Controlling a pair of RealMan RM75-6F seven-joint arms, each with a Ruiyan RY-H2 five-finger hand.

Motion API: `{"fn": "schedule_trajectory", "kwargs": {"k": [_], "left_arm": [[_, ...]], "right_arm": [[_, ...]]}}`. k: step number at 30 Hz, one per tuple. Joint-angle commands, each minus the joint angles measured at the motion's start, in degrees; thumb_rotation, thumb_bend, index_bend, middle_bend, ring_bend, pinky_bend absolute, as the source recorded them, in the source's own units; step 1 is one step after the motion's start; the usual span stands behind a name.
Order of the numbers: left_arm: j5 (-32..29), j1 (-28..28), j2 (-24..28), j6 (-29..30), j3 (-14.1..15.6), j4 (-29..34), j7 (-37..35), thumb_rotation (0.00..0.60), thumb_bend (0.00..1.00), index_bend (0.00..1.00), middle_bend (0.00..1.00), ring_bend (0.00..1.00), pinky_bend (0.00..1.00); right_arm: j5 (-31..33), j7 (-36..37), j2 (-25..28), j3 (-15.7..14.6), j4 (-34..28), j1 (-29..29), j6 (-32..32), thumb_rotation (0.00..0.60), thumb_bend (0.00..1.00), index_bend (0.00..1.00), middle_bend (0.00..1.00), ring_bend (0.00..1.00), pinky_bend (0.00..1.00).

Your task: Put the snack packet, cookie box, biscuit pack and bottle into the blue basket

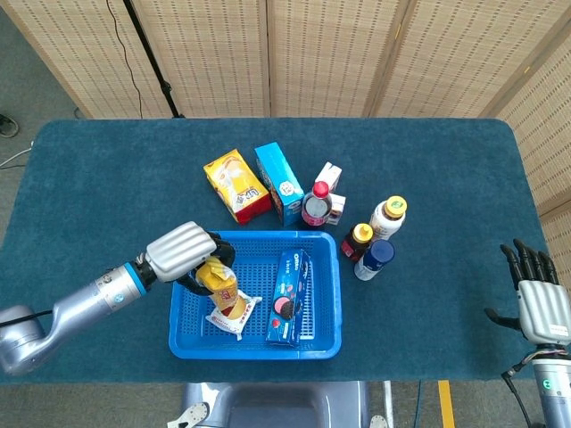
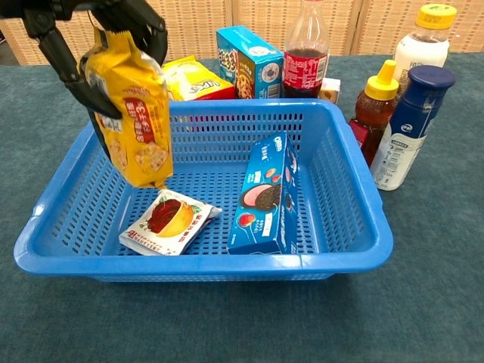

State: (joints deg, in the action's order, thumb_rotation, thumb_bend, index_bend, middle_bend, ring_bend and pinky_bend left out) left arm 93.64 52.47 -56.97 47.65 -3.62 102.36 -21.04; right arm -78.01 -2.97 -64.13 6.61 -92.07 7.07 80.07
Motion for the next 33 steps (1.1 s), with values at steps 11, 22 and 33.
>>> {"fn": "schedule_trajectory", "kwargs": {"k": [11,22,33], "left_arm": [[-5.0,4.31,-1.42,-11.62,1.21,1.31,-7.45,0.6,0.36,0.84,0.76,0.64,0.65],[-11.18,6.59,-2.17,-19.43,2.5,2.09,1.99,0.6,0.34,0.48,0.25,0.17,0.27],[-14.03,1.52,-2.49,-6.57,0.8,4.07,16.09,0.559,0.31,0.0,0.0,0.0,0.0]], "right_arm": [[-0.03,-0.19,-0.04,-0.07,0.09,0.12,-0.29,0.6,0.0,0.0,0.0,0.0,0.0],[-0.07,0.2,0.14,-0.05,0.05,0.08,-0.31,0.6,0.0,0.0,0.0,0.0,0.0],[-0.26,0.01,0.09,-0.18,-0.02,0.11,-0.36,0.6,0.0,0.0,0.0,0.0,0.0]]}}
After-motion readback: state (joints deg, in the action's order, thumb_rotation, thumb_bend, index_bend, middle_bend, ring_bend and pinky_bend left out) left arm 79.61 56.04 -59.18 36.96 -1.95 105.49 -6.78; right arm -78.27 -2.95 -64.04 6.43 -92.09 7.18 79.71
